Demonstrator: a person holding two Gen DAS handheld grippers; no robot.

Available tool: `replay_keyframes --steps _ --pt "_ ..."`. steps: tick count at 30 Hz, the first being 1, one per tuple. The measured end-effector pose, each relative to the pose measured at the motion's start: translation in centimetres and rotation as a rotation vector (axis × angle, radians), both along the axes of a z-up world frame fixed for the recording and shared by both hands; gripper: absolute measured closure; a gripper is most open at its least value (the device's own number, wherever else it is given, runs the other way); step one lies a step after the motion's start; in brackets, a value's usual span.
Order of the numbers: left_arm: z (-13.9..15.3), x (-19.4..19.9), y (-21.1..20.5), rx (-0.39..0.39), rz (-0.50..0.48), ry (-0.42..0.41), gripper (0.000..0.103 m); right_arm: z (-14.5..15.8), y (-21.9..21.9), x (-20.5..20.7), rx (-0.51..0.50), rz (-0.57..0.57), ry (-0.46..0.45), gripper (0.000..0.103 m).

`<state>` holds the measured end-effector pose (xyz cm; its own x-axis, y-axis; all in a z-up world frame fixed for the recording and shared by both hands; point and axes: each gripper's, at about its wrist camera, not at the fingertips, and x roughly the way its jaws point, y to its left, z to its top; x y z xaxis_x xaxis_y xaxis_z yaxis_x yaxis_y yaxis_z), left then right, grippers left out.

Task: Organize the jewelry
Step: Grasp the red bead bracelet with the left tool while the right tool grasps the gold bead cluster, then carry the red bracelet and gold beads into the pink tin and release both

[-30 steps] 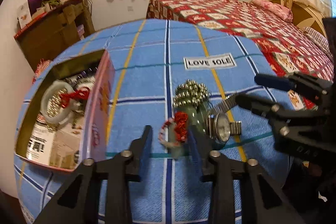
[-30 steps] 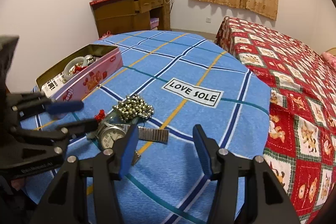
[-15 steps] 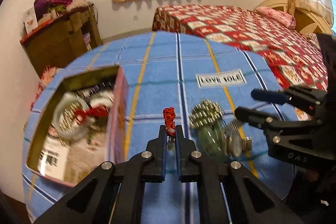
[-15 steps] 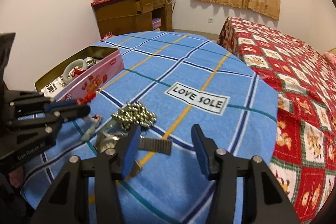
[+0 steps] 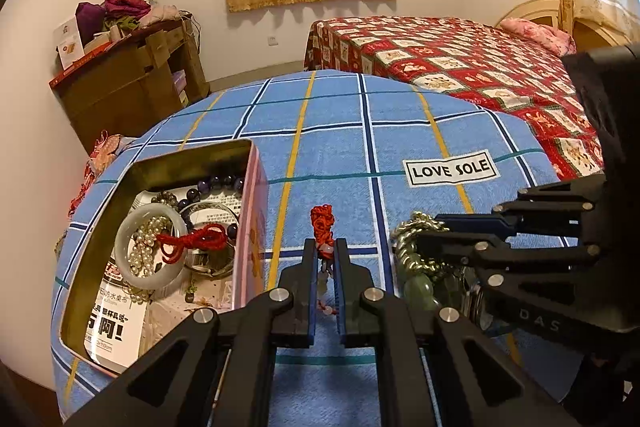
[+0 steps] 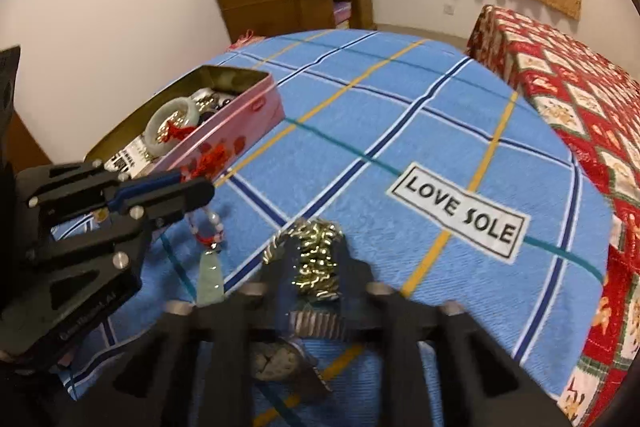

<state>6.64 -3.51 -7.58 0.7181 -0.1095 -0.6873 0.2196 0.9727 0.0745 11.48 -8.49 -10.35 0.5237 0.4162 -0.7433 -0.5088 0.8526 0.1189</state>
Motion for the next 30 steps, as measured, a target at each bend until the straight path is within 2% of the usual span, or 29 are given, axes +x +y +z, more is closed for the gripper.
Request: replay_keyframes --steps 6,15,23,30 --pt "1.1 -0.4 0.4 -0.016 0.004 -0.023 0.097 1.5 -0.1 -0.8 0.022 -0.02 -0.062 0.09" --pt "4.7 -1.5 1.7 -0.062 0.019 -0.098 0.097 5.9 -1.0 -1.7 0.076 -0.045 -0.171 0.09" --pt "7.2 -1.9 2.9 -0.068 0.032 -0.153 0.097 7.9 -0.7 -1.4 0.082 -0.029 -0.215 0.09" --pt "8.0 -1.6 5.1 -0.074 0.086 -0.163 0.097 8.8 0.6 -0.9 0.09 0.001 -0.232 0.09"
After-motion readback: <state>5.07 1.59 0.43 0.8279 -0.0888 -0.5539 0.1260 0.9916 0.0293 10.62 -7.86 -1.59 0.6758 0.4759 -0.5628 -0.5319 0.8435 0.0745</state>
